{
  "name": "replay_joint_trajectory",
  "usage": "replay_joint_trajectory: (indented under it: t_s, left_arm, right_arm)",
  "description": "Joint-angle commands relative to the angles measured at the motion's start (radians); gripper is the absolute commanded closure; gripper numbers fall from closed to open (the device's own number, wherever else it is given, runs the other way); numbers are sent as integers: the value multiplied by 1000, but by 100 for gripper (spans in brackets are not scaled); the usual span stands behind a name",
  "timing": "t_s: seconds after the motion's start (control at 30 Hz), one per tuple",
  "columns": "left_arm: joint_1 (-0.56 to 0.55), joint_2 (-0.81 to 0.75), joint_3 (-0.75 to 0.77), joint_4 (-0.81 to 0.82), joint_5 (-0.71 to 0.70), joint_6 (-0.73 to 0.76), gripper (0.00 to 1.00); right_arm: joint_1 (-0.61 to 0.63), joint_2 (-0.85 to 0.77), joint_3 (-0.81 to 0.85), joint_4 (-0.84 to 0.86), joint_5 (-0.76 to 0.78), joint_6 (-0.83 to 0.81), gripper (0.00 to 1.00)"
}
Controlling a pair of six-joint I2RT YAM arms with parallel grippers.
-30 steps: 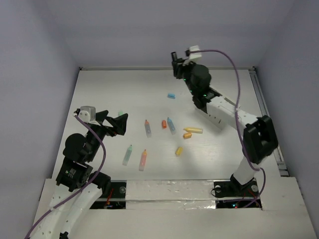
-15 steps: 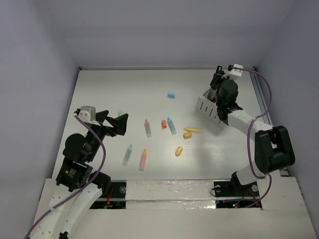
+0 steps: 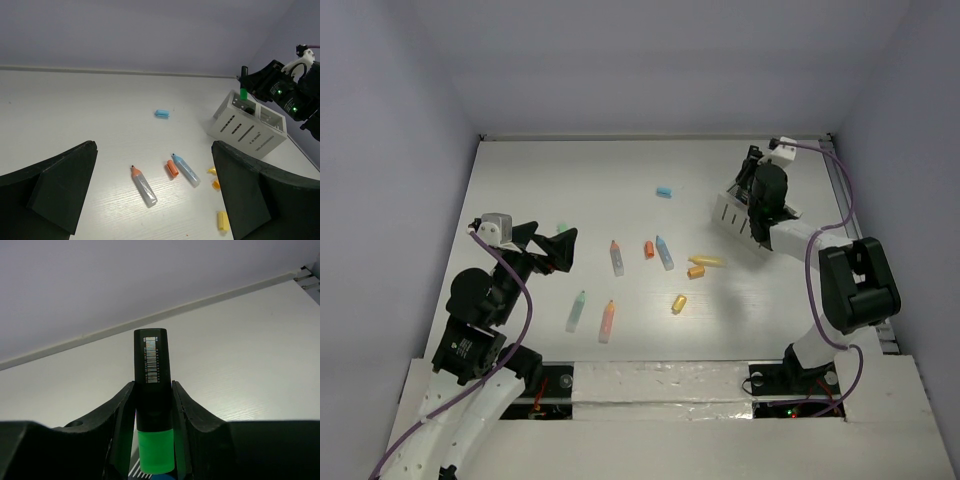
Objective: Sort the stationery into containers
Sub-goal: Place the pen in the storage box.
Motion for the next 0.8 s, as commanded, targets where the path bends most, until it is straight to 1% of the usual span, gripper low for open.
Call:
replay_joint_trajectory:
  t_s: [0.0,0.2,0.3,0.37,0.4,0.47,0.53,0.6,0.63,0.7,0.73,0.77]
  left_arm:
    - [-4,8,27,56,7,-5,1]
    - [-13,3,27,55,7,-5,1]
    - [-14,3,25,56,5,-5,1]
    - [-14,3,27,58,5,-3,1]
    - [-14,3,27,58,5,-5,1]
    - [-14,1,27,56,7,-5,1]
    - [-14,1,27,56,7,-5,1]
    - [-14,1,27,56,5,-3,1]
    - [-14,1,27,55,7,-5,1]
    - [-14,1,27,55,5,-3,1]
    - [-14,0,28,55,5,-3,1]
    - [-14,0,28,56,5,-5,1]
  right_arm:
    - [-6,-13,-21,68,31,30,95]
    - [-6,-29,-87,102,22,64,93]
    - [-6,-53,-130,145,9,66,91]
    - [-6,-65,-144,163,0,61,83]
    - [-6,-78,-153,169,-4,56,71]
    - [-6,-90,-159,179,-17,47,60]
    - [-6,-107,-158,169,-39,41,44]
    - [-6,-122,-147,151,-58,41,36]
    - [-6,-130,-139,127,-67,39,29]
    - [-6,-154,-110,96,-99,36,27]
    - [-6,-164,-102,67,-109,36,22]
    - [-6,-183,-93,48,-127,38,21]
